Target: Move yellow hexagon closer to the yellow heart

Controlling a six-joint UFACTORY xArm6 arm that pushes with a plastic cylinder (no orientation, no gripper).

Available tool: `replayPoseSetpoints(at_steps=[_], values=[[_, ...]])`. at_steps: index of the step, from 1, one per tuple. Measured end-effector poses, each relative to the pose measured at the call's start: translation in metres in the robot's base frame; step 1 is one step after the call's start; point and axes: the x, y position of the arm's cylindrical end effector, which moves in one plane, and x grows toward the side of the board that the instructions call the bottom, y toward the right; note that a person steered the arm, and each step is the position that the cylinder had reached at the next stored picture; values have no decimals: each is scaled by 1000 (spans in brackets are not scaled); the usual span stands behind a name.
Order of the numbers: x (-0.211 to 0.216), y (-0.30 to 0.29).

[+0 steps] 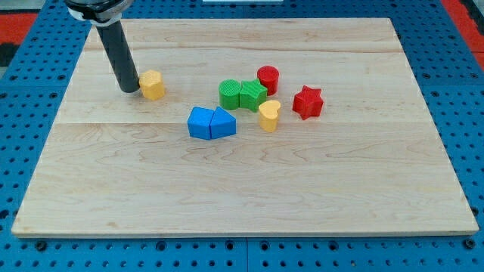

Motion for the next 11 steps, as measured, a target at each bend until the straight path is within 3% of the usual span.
replayPoseSetpoints(at_steps=[2, 5, 6, 8, 10, 11], values=[[-36, 15], [2, 7], [-22, -1], [-24, -15], [-25, 53], [-6, 58]])
